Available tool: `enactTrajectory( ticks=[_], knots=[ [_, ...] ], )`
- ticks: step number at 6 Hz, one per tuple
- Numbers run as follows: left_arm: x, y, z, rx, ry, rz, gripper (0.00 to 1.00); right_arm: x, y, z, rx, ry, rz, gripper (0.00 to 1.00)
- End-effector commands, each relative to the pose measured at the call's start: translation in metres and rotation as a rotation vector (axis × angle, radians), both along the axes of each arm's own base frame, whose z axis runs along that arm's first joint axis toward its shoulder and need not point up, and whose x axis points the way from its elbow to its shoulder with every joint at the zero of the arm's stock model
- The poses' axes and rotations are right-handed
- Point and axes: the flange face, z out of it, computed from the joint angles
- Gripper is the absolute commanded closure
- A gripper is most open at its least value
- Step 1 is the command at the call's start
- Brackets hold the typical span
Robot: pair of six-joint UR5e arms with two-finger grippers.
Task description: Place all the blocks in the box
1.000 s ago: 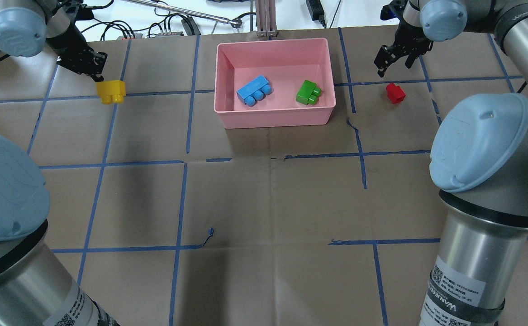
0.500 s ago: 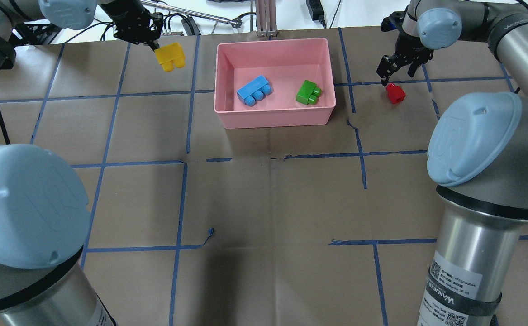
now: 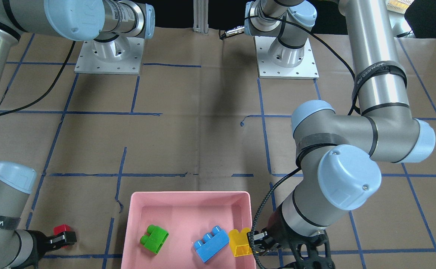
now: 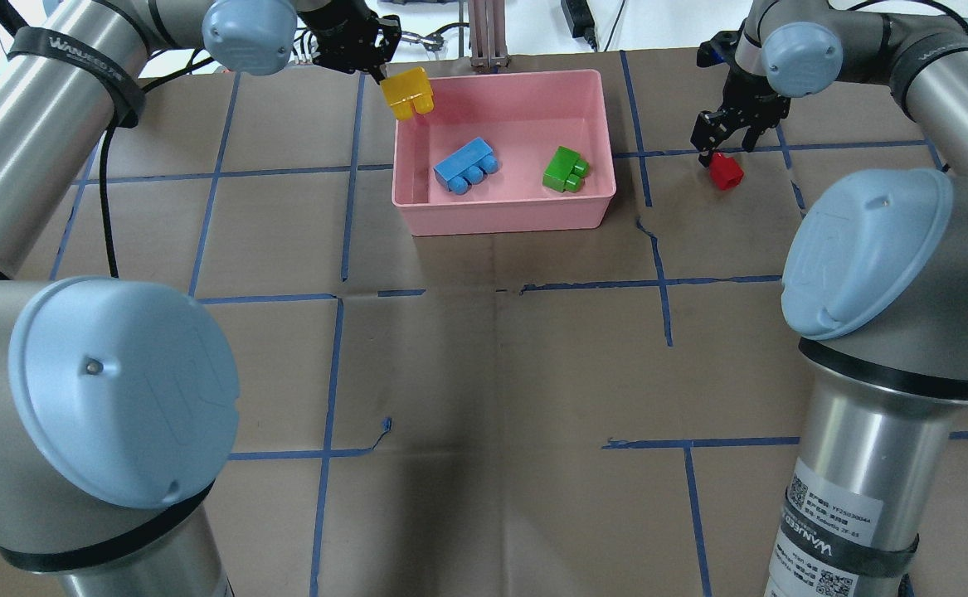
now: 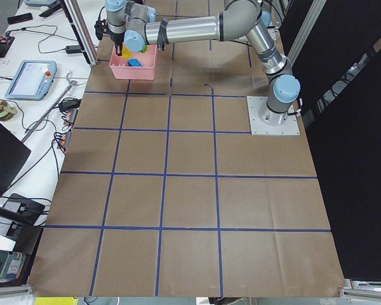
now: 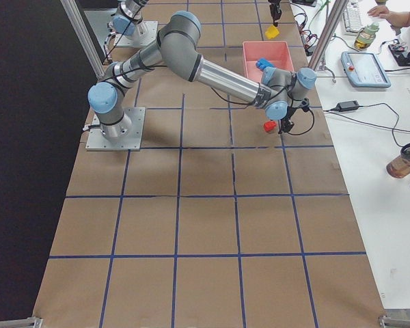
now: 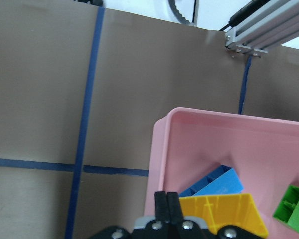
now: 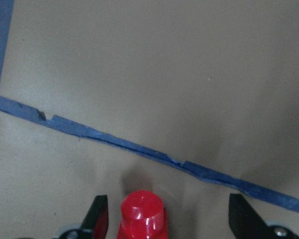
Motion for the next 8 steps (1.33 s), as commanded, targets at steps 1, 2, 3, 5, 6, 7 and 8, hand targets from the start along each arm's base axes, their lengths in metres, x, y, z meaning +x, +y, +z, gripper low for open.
enactTrajectory(
  ticks=[1, 2, 3, 5, 6, 7, 8],
  knots=[
    [-0.020, 0.006, -0.008, 0.018, -0.009, -0.017, 0.02, 0.001, 0.004, -0.003, 0.015, 0.003, 0.001, 0.35],
    [-0.020, 0.013, -0.006, 0.045, -0.013, -0.018, 0.01, 0.001, 0.004, -0.001, 0.012, 0.005, 0.001, 0.56],
    [-0.021, 0.027, 0.008, 0.084, -0.020, -0.029, 0.01, 0.004, 0.003, 0.001, 0.008, 0.006, 0.004, 0.75],
    [0.000, 0.082, 0.057, 0.159, -0.127, -0.066, 0.01, 0.005, 0.001, 0.027, -0.036, 0.005, 0.003, 0.91],
    [0.009, 0.121, 0.082, 0.189, -0.132, -0.078, 0.01, 0.008, -0.004, 0.068, -0.099, 0.010, -0.015, 0.91],
    [0.015, 0.152, 0.100, 0.189, -0.167, -0.091, 0.01, 0.012, -0.007, 0.113, -0.156, 0.023, -0.055, 0.91],
    [0.016, 0.176, 0.127, 0.197, -0.203, -0.096, 0.01, 0.036, -0.001, 0.152, -0.208, 0.031, -0.037, 0.91]
  ],
)
